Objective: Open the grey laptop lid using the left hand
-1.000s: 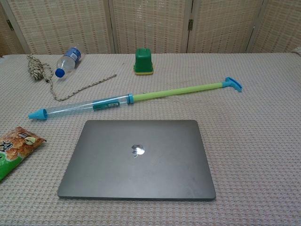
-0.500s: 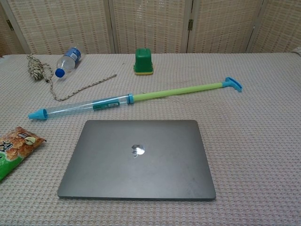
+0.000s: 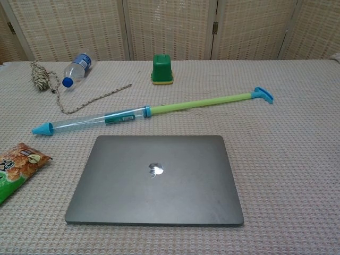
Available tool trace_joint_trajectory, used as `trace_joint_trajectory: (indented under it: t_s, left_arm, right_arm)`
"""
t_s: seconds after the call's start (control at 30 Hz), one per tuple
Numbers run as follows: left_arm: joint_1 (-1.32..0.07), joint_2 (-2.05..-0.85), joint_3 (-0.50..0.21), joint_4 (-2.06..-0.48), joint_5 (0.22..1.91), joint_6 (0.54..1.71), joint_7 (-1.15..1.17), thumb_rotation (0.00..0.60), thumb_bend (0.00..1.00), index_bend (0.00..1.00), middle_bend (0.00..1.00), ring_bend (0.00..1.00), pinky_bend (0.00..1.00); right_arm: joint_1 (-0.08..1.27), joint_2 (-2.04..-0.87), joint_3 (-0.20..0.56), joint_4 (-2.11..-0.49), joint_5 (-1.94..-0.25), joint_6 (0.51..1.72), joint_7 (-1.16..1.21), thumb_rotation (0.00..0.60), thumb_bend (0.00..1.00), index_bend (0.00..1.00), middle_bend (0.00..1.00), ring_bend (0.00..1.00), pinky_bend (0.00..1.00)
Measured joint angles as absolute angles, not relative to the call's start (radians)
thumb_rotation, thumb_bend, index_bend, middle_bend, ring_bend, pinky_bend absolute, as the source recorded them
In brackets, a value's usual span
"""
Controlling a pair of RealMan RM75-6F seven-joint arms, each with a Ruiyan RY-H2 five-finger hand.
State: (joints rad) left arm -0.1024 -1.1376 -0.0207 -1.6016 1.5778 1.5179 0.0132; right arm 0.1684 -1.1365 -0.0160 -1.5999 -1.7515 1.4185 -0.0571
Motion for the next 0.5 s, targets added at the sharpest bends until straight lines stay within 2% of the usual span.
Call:
trace_joint_trajectory:
  t_s: [0.27,0.5]
  left_arm:
    - [-0.138,-1.133,-0.013,-1.623,1.642,1.493,-0.023,0.600,0.18,0.11,0.09,0.07,0.00]
    - [-0.270,-1.143,-0.011,-1.674,1.789,1.392,-0.033,0.600,0.18,0.10,0.09,0.07,0.00]
  right_arm:
    - [0.171,-1.142,-0.027,-1.599,-1.747,1.417,-0.060,0.600,0.40,0.00,0.00,0.11,0.01]
    - [0.161,-1.145,-0.032,-1.586,-1.741,1.435,-0.057,0.600,0.40,0.00,0.00,0.11,0.01]
